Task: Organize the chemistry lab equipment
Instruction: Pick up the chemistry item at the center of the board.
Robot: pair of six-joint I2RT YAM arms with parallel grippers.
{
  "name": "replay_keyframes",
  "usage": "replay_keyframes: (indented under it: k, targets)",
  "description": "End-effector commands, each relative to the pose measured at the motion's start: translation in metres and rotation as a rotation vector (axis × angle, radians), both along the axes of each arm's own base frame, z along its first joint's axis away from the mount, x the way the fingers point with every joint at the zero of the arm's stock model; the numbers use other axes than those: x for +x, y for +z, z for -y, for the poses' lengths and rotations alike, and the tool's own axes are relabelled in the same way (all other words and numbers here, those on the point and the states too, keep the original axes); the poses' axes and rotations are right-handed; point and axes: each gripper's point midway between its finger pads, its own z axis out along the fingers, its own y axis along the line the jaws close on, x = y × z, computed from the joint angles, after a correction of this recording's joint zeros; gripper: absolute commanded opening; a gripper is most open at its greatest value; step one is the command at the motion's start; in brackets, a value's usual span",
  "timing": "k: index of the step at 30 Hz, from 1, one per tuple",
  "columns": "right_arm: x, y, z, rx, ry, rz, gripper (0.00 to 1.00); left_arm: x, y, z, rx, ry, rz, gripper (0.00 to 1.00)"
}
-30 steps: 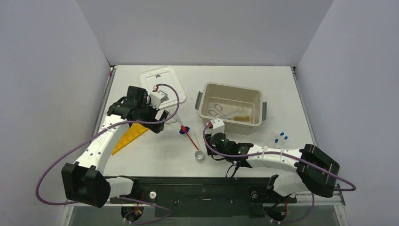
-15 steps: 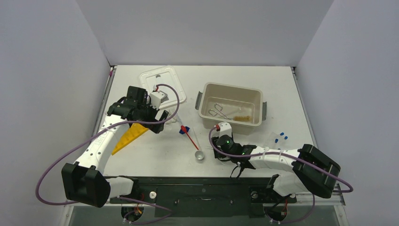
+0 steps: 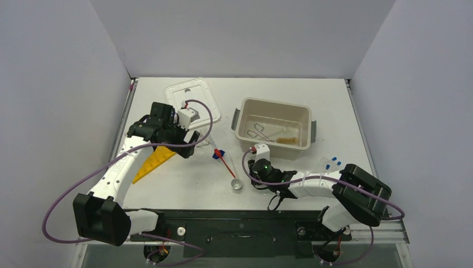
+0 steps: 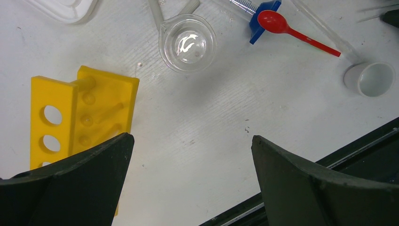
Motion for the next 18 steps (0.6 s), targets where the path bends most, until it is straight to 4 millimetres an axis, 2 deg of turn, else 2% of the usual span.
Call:
replay_keyframes:
  k: [1, 4, 10, 15, 18]
  targets:
    - [-0.006, -0.008, -0.004, -0.048, 0.046, -0.025, 0.3, 0.01, 0.016, 0.001, -0.012, -0.007, 0.065, 0.96]
    - [-0.005, -0.006, -0.006, -0.072, 0.061, -0.013, 0.24, 0.01, 0.016, 0.001, -0.012, -0.006, 0.066, 0.96]
    - [-0.007, -0.006, -0.005, -0.13, 0.077, 0.006, 0.2, 0.01, 0.014, 0.001, -0.011, -0.003, 0.065, 0.97]
    - [-0.013, -0.005, -0.003, -0.136, 0.07, -0.001, 0.31, 0.009, 0.014, 0.001, -0.011, -0.004, 0.067, 0.97]
    - [-0.018, -0.004, 0.002, -0.127, 0.054, -0.01, 0.33, 0.009, 0.014, 0.0, -0.008, -0.005, 0.067, 0.96]
